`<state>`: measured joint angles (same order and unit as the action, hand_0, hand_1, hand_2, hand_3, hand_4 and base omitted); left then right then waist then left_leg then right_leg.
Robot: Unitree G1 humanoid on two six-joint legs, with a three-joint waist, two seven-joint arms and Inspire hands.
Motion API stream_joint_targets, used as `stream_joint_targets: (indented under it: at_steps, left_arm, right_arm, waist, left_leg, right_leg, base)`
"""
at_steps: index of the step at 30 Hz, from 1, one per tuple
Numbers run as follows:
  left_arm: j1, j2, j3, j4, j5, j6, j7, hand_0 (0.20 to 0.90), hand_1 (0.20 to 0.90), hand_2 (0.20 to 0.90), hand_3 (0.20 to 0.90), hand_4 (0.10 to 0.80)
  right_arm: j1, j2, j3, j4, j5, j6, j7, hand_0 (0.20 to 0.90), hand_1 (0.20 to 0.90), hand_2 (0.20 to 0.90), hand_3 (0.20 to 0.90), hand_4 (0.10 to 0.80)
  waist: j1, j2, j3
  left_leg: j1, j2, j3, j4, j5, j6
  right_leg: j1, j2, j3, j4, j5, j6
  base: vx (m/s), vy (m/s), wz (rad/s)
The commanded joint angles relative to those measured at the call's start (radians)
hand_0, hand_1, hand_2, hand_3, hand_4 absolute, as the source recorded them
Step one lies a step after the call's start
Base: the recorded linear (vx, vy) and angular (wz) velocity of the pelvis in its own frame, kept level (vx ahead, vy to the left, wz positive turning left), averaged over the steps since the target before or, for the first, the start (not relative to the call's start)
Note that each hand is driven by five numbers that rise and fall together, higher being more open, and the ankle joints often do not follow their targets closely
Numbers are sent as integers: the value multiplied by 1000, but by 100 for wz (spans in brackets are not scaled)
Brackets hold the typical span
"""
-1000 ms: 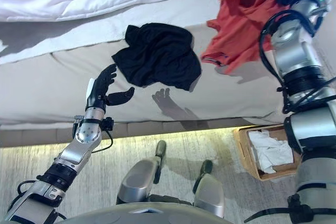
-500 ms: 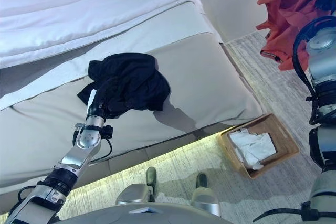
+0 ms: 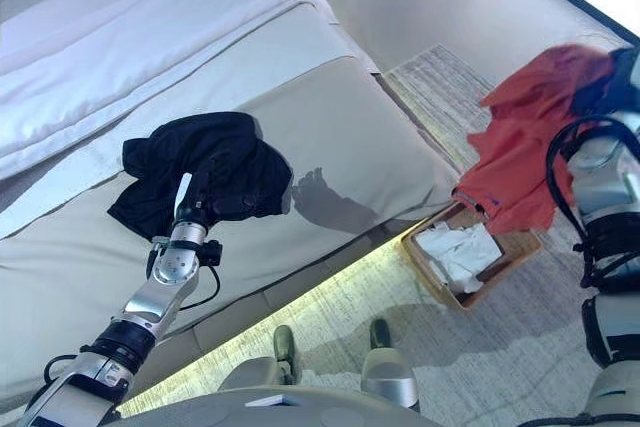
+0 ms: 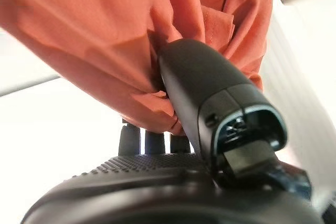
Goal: Pick up the clothes from the bed and place them into the basket
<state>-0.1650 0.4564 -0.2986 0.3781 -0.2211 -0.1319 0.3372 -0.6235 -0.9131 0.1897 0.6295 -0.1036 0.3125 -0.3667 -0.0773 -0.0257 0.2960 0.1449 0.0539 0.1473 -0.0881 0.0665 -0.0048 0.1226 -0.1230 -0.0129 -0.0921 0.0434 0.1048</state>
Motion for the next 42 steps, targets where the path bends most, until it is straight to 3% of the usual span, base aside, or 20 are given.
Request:
stream_joint_targets:
  at_steps: [1, 12, 26, 28, 29, 42]
  left_arm:
    - [-50, -11, -9, 8, 64, -58, 10, 900, 900, 900, 900, 800]
    - [-77, -22, -23, -2, 82, -47, 11, 900, 900, 900, 900, 800]
    - [-39, -32, -38, -8, 54, -81, -32, 900, 900, 900, 900, 800]
    - [-37, -31, -41, -11, 51, -82, -34, 900, 900, 900, 900, 800]
    - [-38, -32, -42, -13, 50, -81, -34, 900, 900, 900, 900, 800]
    - [-46, -17, -50, -23, 39, -92, -31, 900, 900, 900, 900, 800]
  right_arm:
    - [-62, -62, 28, 4, -70, -33, -29, 300, 300, 300, 200, 100]
    - [-27, 50, 84, 113, -29, -37, -21, 300, 300, 300, 200, 100]
    - [-44, 36, 93, 211, -78, -61, 9, 300, 300, 300, 200, 100]
    - [-39, 41, 94, 224, -90, -58, 7, 587, 587, 587, 535, 435]
    - [-38, 41, 94, 230, -90, -54, 4, 900, 900, 900, 900, 800]
    - [-27, 40, 81, 276, -84, -49, -30, 900, 900, 900, 900, 800]
  waist:
    - [18, -2, -160]
    - [12, 27, -119]
    - [-2, 118, -87]
    - [-2, 122, -88]
    - [-3, 124, -88]
    - [-5, 133, -83]
  left_leg:
    - [-5, 81, -13, 1, -77, -72]
    - [1, 82, 0, 1, -77, -71]
    - [14, 64, 1, 1, -76, -72]
    - [16, 65, 3, 1, -76, -73]
    - [15, 65, 2, 1, -76, -73]
    - [4, 69, 5, 1, -68, -76]
  right_leg:
    - [-51, 11, 6, 5, 24, -20]
    - [-69, -3, 0, 36, 19, -21]
    - [-73, -29, 15, 66, 2, -18]
    - [-73, -29, 15, 64, 3, -18]
    - [-73, -28, 17, 62, 4, -18]
    - [-82, -26, 15, 64, 4, -18]
  base:
    - [12, -25, -6]
    - [-26, -16, -6]
    - [11, 17, -1]
    - [18, -11, 0]
    - [0, 0, 0]
    - [-5, -4, -3]
